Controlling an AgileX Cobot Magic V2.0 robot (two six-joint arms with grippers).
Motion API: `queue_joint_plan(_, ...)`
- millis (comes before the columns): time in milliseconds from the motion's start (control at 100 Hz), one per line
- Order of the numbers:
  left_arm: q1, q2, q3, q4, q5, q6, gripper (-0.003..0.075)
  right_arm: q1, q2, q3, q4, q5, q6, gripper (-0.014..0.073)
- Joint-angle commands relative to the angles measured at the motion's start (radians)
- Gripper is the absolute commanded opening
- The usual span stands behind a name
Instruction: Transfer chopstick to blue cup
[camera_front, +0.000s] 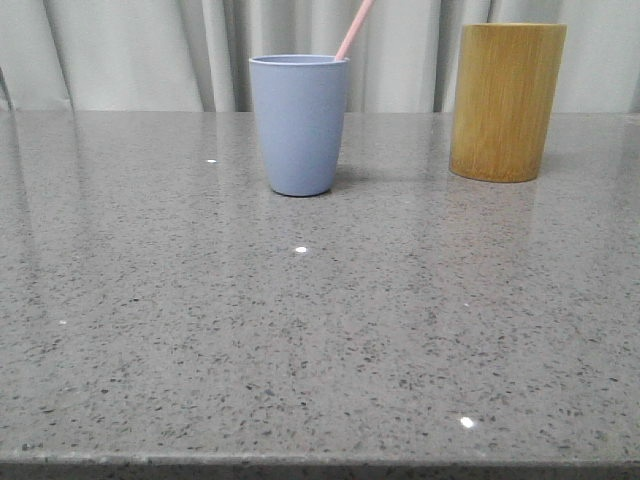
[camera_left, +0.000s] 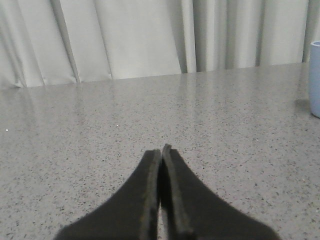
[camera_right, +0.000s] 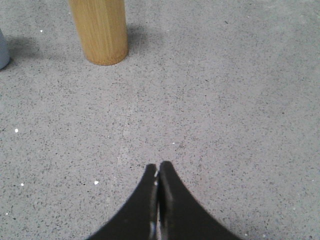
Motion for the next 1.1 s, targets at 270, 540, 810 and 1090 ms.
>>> queue_joint_plan(270, -0.001, -0.034, 0.009, 0.007, -0.249, -0.008, -0.0019, -0.005, 0.008, -0.020, -0.027, -0.058, -0.002, -0.0122)
queue_joint_plan(540, -0.001, -0.034, 0.009, 0.007, -0.249, -0.008, -0.0019, -0.005, 0.008, -0.020, -0.027, -0.058, -0.002, -0.0122)
queue_joint_plan(810, -0.001, -0.034, 0.009, 0.007, -0.249, -0.008, -0.0019, -0.005, 0.008, -0.020, -0.027, -0.058, -0.002, -0.0122)
queue_joint_plan(1090, -0.001, -0.034, 0.009, 0.007, -0.249, -0.008, -0.0019, -0.005, 0.008, -0.020, -0.027, -0.058, -0.002, -0.0122)
